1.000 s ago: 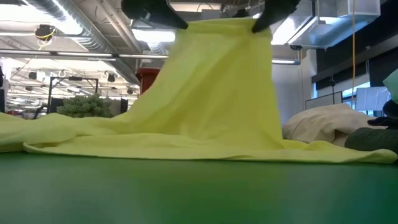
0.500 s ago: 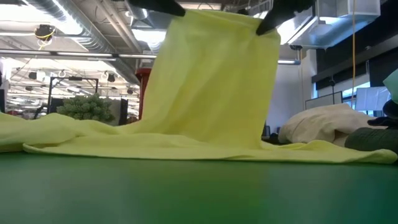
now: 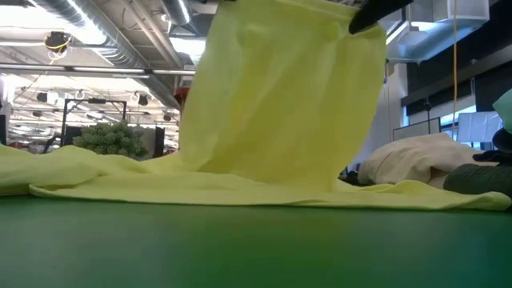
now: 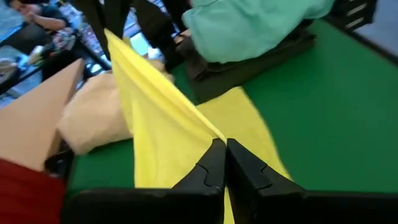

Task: Fold Laundry from Bin
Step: Fold the yellow shirt

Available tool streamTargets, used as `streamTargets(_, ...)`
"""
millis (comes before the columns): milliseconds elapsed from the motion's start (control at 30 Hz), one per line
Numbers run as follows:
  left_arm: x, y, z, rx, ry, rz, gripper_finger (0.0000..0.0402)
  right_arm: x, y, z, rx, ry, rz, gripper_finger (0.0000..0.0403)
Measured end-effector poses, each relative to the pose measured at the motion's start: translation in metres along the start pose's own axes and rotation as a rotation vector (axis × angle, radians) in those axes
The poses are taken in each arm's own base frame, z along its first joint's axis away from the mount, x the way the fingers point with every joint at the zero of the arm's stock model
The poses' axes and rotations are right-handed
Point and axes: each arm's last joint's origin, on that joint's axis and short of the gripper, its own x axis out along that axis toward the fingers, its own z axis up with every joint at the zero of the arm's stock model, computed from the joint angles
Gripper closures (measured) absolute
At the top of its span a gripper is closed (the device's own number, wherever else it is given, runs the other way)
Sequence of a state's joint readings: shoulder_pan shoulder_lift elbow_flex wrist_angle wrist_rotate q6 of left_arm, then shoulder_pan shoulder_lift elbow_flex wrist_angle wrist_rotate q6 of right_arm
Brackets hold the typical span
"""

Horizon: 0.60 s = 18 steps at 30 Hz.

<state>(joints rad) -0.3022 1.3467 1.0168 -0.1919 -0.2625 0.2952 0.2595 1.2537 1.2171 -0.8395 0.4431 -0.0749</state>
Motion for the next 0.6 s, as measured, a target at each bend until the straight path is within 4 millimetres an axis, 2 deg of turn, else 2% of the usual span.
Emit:
streamTargets(200,0.006,-0.016,0.003,-0.002,-0.027,-0.081,0.0401,-0.003,0.008,-0.002,0.016,0.014,0.046,0.0403)
streamTargets(367,-0.001,-0.015,0.005,0.041,-0.028,-0.032,0.0401,-0.003,0.007,-0.002,0.016,0.012,0.045,0.0403)
streamTargets(600,-0.023,0.002,0.040,0.059,-0.097,-0.006,0.0401,-0.011,0.003,-0.004,0.020,-0.001,0.043,0.0403)
